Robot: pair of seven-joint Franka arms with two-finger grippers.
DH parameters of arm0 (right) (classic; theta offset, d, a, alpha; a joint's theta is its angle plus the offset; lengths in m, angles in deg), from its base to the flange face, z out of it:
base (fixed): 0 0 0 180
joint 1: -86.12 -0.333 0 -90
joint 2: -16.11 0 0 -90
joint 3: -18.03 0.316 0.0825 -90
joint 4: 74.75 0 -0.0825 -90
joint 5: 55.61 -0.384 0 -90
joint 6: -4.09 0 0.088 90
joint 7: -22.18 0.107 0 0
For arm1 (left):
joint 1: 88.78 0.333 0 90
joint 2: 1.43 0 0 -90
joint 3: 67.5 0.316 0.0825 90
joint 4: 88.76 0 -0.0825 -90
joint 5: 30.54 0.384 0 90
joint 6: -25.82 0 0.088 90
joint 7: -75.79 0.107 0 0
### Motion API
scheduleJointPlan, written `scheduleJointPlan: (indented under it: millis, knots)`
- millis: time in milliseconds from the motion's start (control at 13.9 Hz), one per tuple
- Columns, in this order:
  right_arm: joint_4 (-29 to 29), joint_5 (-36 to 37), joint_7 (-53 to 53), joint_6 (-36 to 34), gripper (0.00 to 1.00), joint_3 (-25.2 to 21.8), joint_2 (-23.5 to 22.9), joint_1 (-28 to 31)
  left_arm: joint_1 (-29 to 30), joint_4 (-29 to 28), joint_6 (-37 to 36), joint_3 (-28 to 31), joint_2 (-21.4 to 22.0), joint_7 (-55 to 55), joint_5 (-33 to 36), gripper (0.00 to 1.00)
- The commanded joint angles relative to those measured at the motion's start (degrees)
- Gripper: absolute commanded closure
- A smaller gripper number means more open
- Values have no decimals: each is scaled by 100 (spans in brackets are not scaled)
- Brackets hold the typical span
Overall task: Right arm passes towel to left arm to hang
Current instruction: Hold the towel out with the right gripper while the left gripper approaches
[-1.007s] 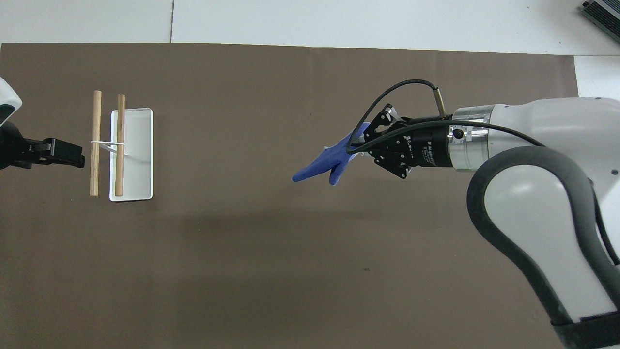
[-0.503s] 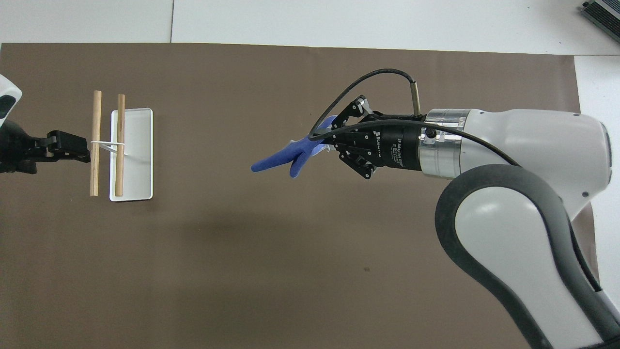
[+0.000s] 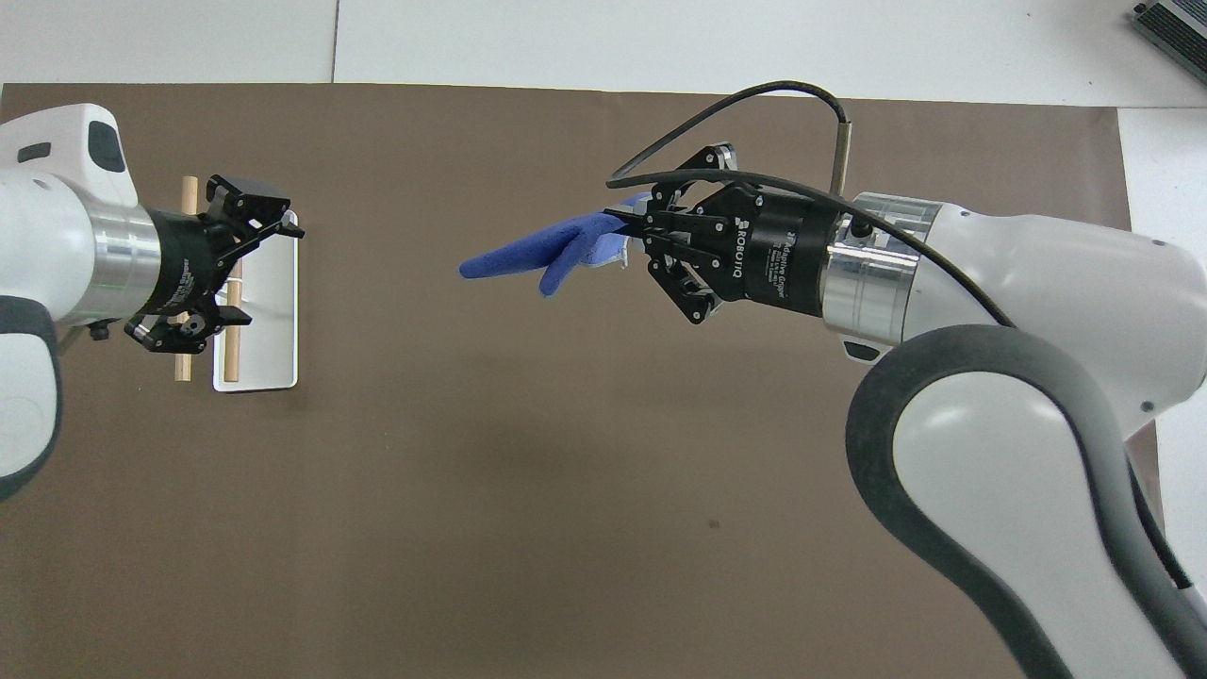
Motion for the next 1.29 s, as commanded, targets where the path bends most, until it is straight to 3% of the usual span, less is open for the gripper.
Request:
scheduleJointPlan:
  millis: [0, 144, 432, 647, 935, 1223]
  knots:
    - [65, -149, 178, 205, 100, 68, -21, -47, -50, -348, 644, -300, 253, -1730, -79, 0]
    - [109, -149, 204, 257, 100, 68, -39, -127, -50, -348, 724, -494, 253, -2129, -297, 0]
    - [100, -166, 441, 1056, 100, 77, -276, -557, -50, -374, 1040, -706, 253, -2874, -598, 0]
    - [109, -359, 415, 1066, 100, 77, -285, -566, -50, -523, 1102, -890, 288, -3465, -598, 0]
    - [109, -368, 398, 1066, 100, 77, -285, -566, -50, -962, 1567, -1075, 447, -3519, -606, 0]
    - [100, -368, 380, 1075, 100, 77, -294, -566, -50, -989, 1586, -1155, 456, -3589, -607, 0]
